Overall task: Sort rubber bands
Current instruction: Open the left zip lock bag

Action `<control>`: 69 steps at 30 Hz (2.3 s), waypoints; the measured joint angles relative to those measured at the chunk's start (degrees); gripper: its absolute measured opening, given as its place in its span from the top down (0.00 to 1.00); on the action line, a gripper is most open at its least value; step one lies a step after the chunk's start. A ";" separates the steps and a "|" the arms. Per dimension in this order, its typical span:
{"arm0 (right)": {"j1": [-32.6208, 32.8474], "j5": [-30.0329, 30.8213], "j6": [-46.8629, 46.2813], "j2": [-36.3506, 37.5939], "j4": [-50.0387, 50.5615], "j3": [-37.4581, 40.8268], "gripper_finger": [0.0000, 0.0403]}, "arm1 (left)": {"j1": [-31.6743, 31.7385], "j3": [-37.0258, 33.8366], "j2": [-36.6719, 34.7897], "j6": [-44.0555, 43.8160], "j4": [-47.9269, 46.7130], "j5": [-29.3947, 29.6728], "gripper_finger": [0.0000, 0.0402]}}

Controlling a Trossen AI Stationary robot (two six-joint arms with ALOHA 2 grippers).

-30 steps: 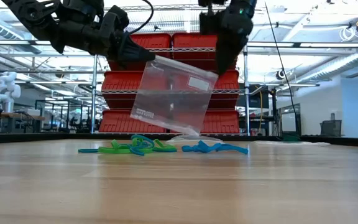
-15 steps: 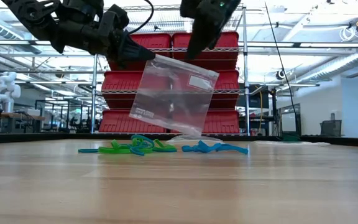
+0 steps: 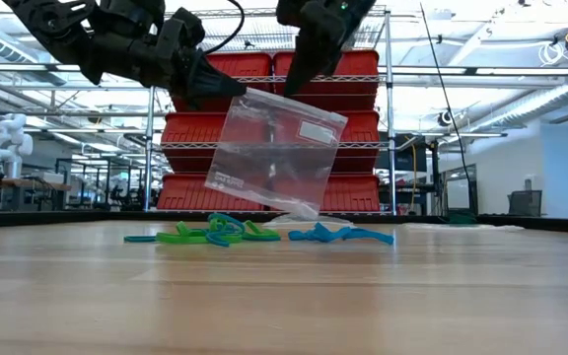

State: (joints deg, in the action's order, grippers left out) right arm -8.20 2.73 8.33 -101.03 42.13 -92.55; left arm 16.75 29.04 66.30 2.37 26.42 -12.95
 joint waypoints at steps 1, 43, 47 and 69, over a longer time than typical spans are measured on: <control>0.26 0.01 -0.09 0.00 -0.03 -0.01 1.00 | 0.00 0.00 0.00 0.00 0.01 0.00 1.00; 0.43 -0.08 -2.66 -1.29 0.76 -0.04 1.00 | 0.00 0.00 0.02 -0.50 -0.52 -0.02 1.00; 0.57 -1.53 -3.21 -1.29 0.54 -0.04 1.00 | 0.00 0.00 0.02 -0.52 -0.49 -0.02 1.00; -0.55 1.67 -3.48 -4.22 -2.69 0.02 1.00 | -0.83 0.00 0.02 -0.57 -1.88 1.03 1.00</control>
State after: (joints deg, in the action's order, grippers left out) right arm -8.75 4.40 4.86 -105.26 39.45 -92.53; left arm 15.92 29.04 66.32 1.80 24.54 -11.92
